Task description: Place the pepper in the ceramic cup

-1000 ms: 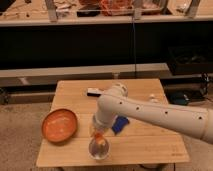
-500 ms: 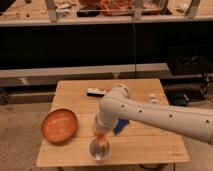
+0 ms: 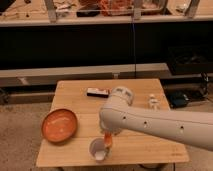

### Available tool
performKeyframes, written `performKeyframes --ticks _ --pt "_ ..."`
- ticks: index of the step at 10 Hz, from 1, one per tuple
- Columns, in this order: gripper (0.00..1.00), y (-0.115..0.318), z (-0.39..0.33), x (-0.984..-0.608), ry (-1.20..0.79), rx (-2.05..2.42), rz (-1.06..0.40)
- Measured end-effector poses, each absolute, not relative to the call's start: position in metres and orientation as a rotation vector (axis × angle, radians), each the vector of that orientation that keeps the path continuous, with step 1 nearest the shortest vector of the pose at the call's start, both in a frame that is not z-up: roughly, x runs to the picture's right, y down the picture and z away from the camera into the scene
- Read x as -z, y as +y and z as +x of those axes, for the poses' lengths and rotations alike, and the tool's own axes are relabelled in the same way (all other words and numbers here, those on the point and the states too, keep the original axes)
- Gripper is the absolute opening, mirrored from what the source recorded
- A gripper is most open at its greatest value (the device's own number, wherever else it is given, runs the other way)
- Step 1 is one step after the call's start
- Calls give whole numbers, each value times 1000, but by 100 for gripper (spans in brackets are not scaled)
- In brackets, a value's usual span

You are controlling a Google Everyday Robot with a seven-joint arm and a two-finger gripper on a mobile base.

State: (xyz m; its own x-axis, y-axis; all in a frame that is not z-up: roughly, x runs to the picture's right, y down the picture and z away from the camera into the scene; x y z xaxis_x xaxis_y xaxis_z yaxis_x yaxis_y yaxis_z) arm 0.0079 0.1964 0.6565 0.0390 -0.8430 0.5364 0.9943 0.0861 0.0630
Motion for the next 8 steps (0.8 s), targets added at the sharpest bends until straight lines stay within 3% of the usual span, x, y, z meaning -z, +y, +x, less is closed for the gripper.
performKeyframes --ticks 2,8 --pt "2 196 4 -654 -495 1471 -373" --pt "60 192 -15 -631 -455 1467 -352"
